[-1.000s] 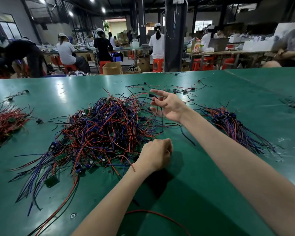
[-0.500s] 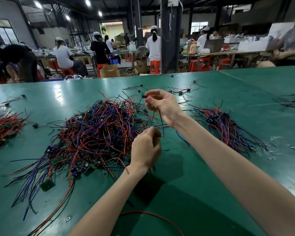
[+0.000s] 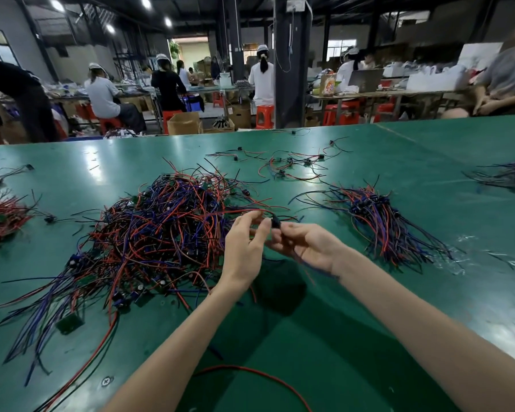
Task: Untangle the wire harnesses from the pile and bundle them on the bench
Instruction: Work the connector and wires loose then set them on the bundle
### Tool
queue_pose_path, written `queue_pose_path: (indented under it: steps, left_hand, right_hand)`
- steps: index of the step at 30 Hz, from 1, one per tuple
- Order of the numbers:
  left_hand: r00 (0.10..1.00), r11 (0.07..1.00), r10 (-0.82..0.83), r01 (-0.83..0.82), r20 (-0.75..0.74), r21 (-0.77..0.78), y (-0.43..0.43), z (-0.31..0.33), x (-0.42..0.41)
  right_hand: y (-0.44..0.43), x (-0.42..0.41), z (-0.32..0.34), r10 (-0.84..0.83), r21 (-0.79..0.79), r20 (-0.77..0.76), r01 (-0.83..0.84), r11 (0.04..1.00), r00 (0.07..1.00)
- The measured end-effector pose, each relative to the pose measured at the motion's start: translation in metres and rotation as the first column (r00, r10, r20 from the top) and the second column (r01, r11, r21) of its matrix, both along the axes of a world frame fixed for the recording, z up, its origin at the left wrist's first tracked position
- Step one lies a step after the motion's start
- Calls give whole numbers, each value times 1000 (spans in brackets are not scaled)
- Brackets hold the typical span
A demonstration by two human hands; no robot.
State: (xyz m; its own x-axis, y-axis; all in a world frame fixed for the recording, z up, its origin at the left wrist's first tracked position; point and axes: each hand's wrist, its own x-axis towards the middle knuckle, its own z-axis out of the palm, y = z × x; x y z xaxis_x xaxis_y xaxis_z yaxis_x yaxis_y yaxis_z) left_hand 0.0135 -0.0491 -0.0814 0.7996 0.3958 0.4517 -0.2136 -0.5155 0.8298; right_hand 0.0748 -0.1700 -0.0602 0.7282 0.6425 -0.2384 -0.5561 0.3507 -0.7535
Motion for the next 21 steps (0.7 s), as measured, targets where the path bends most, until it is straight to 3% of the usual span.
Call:
queue_pose_path:
  steps: [3,6,9,11,17,21]
  left_hand:
    - [1000,996,9,-7,15,-90,3,0,0]
    - [999,964,-29,23,-20,-265,5,4,-1]
    - [992,843,-109,57,-66,-536,3,9,-1]
    - [988,782,-141,74,-59,-619,3,11,-1]
    - [978,788,-189,96,-91,-608,9,15,-3]
    - [965,782,-234,117,-115,-612,8,15,-4]
  right_hand:
    - [-1,-14,-5,131,-15,90,-130,991,987]
    - [-2,-20,-5,161,-42,170,-156,987,972]
    - [-3,-22,-5,180,-171,260,-138,975,949]
    - [-6,-24,-5,221,-238,307,-150,960,926]
    - [-6,-27,-4,261,-375,413,-99,922,872]
    - [-1,-31,-6,208,-447,480,34,894,852]
